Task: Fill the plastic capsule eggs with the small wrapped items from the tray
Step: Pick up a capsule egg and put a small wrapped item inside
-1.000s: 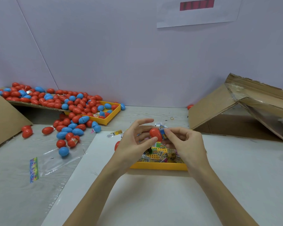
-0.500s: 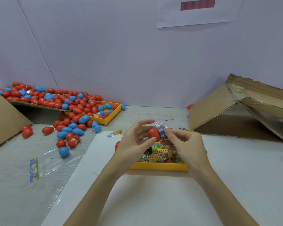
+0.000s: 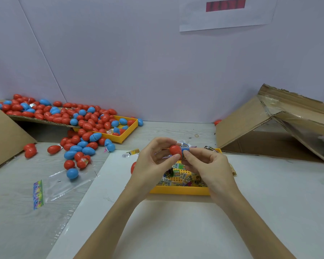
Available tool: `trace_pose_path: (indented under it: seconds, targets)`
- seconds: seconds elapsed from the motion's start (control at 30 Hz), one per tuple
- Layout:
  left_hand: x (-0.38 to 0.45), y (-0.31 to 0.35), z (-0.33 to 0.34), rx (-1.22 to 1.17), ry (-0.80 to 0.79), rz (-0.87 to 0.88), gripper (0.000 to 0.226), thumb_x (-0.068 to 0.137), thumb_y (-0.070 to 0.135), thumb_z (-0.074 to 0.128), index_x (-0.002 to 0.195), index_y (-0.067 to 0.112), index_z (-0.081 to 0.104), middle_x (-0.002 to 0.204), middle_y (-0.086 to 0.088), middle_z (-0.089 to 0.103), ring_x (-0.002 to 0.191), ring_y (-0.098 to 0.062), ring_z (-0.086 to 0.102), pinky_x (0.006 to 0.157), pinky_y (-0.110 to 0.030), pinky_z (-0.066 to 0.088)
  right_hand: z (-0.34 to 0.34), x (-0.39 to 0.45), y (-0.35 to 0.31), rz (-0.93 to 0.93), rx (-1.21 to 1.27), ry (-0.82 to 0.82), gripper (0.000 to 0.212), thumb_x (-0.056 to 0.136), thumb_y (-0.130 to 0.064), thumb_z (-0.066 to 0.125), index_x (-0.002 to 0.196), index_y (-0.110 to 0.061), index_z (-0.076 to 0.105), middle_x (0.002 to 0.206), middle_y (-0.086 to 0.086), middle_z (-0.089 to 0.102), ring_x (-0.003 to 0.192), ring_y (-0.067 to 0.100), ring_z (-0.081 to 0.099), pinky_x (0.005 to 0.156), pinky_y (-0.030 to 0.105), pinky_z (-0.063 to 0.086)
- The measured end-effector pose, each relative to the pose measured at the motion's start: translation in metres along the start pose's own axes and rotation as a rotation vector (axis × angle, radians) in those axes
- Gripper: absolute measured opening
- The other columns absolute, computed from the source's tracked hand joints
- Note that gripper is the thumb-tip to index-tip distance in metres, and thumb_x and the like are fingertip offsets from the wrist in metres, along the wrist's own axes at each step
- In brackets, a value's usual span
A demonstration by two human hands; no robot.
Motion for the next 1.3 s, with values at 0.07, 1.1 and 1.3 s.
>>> trace_pose_path:
  seconds: [0.07,1.1,1.3]
  targets:
    - [-0.001,0.003,0.002,-0.011,-0.01,0.043,0.033,0.089,0.012,0.077,0.119,0.017,0.065,0.119,0.004,0.073,0.113,-0.018,0.069,0.098,-0.038,0.057,0.001,0.0,0.003,0.034,0.071,-0.006,0.019,0.085,-0.013,0.079,0.103,-0.008,0.077,0.09,0.004,0.08,0.088,0.022,0.078,0.074,0.024,0.062]
    - [-0.007,0.02,-0.004,0.273,0.042,0.461,0.04,0.085,0.017,0.073,0.125,0.011,0.07,0.119,0.006,0.073,0.108,-0.006,0.071,0.094,-0.019,0.054,0.021,-0.012,0.01,0.579,0.555,-0.277,0.021,0.069,-0.015,0.082,0.083,0.0,0.082,0.097,0.021,0.075,0.09,0.025,0.077,0.074,0.03,0.063]
    - [-0.008,0.021,-0.003,0.317,0.043,0.507,0.038,0.087,0.019,0.071,0.124,0.008,0.07,0.12,0.008,0.071,0.11,-0.003,0.069,0.093,-0.016,0.054,0.018,-0.009,0.009,0.528,0.487,-0.263,0.031,0.072,-0.018,0.081,0.096,0.002,0.078,0.101,0.022,0.075,0.092,0.025,0.077,0.072,0.029,0.062]
Point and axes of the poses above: each hand's wrist, its own x-axis towards the middle knuckle, its own z-axis out of the palm, y = z × x, the point moved 6 cm from there along x, towards the middle knuckle
